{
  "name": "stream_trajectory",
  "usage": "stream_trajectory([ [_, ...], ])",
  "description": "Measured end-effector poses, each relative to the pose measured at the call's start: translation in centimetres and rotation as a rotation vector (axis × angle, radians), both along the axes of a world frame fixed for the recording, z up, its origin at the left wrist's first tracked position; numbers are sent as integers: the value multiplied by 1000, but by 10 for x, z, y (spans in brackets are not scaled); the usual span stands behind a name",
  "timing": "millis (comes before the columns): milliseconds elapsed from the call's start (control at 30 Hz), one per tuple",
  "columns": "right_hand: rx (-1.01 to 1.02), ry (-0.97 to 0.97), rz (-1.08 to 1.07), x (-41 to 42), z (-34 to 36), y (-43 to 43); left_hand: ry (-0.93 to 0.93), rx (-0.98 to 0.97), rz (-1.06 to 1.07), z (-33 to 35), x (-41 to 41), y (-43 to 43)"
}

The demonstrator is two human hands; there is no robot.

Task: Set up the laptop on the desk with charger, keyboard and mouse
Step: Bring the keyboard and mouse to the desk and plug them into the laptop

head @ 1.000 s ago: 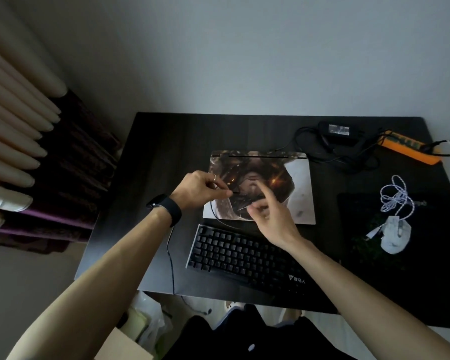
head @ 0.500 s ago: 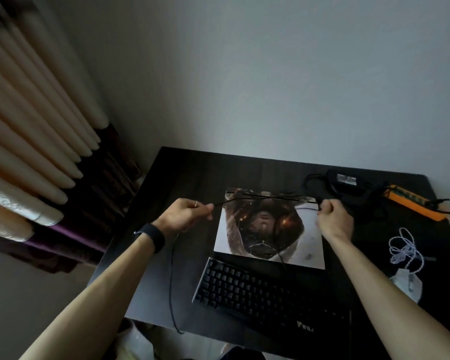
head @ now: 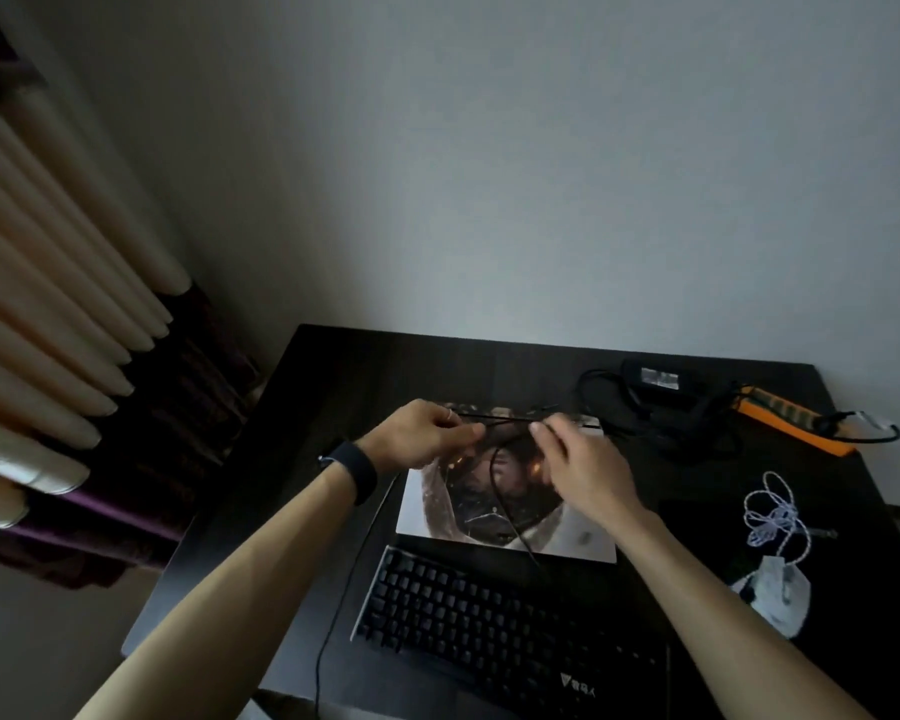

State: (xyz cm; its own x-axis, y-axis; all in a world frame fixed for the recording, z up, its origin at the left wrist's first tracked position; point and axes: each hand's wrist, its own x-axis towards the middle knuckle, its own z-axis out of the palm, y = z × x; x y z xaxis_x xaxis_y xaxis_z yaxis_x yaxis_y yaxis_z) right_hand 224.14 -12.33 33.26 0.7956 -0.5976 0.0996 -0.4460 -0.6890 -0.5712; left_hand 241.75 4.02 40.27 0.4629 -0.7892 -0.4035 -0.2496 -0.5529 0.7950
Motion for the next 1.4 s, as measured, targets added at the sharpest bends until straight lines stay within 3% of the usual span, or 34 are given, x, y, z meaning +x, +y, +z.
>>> stream_trajectory([
  [100,304,-39,-442,-17,-8,-65,-21,0,160,2,16,13],
  [200,381,84,-675,-53,-25,-115,-158,71,227,-10,33,39],
  [333,405,252,-511,-58,-50,-108,-261,119,215,-12,31,38],
  [433,409,151,-179,-37,-47,-71,-348,180,74,-17,13,10],
  [567,248,57,204,-18,-21,-17,-503,192,-136,-18,-22,-28],
  [667,75,-36,235,-15,-21,-1,-550,192,-147,-24,-34,-33],
  [767,0,-75,152,-23,-28,-8,-605,320,31,-38,-26,-18],
  [867,-29,-105,132,-32,-32,-5,-447,529,221,-49,-22,-8],
  [933,-22,-141,140,-38,-36,5,-159,569,280,-57,-24,-2],
  [1000,15,-170,175,-42,-44,14,318,442,391,-64,-31,3],
  [1033,41,-165,208,-45,-49,19,462,312,466,-69,-32,5],
  [1133,70,-25,343,-56,-68,30,663,-139,896,-75,-27,6],
  [1233,91,246,432,-65,-85,40,671,-262,1203,-75,-7,10],
  [1333,91,597,333,-76,-102,34,398,-156,1190,-69,16,25],
  [1400,162,751,96,-89,-112,15,352,-117,1145,-63,24,36],
])
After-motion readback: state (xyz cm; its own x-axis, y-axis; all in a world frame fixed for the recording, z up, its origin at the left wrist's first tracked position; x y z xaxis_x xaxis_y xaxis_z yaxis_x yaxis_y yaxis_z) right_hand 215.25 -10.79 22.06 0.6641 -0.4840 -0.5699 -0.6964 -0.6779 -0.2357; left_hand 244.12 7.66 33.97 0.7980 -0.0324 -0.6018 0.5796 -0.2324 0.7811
